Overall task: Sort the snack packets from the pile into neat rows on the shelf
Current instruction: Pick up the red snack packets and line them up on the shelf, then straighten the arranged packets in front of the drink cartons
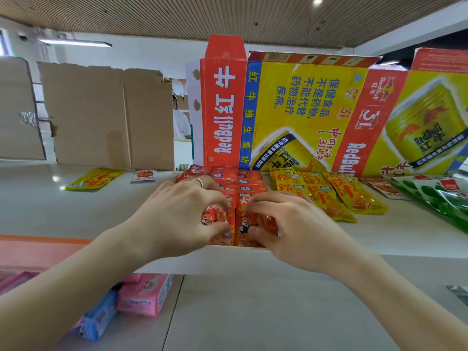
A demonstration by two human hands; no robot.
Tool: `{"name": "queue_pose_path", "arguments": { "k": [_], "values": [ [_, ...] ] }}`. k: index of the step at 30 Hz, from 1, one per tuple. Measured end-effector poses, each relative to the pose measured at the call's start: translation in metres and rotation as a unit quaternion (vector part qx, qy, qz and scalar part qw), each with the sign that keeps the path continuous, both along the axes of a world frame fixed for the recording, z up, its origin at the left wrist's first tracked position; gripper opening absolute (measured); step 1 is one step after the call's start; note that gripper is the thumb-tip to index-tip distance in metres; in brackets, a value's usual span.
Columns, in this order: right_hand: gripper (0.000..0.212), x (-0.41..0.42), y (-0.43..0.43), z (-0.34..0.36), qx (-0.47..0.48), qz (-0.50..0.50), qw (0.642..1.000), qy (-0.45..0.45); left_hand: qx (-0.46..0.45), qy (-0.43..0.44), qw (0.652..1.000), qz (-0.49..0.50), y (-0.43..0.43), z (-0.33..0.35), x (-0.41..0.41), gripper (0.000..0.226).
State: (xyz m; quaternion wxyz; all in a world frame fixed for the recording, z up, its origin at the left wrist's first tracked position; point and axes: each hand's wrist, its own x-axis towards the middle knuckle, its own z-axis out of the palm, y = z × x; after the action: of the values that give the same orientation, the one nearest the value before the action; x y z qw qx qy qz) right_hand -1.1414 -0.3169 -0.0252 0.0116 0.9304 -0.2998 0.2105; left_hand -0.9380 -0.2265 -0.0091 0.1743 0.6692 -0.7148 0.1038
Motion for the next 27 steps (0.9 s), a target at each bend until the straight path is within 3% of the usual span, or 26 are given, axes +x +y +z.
{"name": "queue_pose_path", "arguments": {
  "k": [5,9,17,21,27],
  "values": [
    [0.035,0.001,0.006,0.002,-0.011,-0.01,1.0,0.025,0.02,0.022,1.0,-0.005,-0.001,-0.003,0.004,0.03],
    [0.044,0.005,0.013,0.003,-0.043,-0.027,0.997,0.053,0.01,0.004,1.0,-0.005,0.0,-0.004,0.003,0.028],
    [0.056,0.017,0.033,0.013,-0.106,-0.008,0.993,-0.057,-0.076,0.037,0.996,-0.002,0.015,-0.003,0.011,0.049],
    [0.056,0.034,0.041,0.019,-0.12,-0.016,0.989,-0.082,-0.114,0.052,0.992,0.015,0.028,0.001,0.022,0.06],
    [0.058,0.063,0.052,0.016,-0.118,-0.017,0.99,-0.079,-0.137,0.05,0.989,0.035,0.046,0.0,0.05,0.058]
  ]
}}
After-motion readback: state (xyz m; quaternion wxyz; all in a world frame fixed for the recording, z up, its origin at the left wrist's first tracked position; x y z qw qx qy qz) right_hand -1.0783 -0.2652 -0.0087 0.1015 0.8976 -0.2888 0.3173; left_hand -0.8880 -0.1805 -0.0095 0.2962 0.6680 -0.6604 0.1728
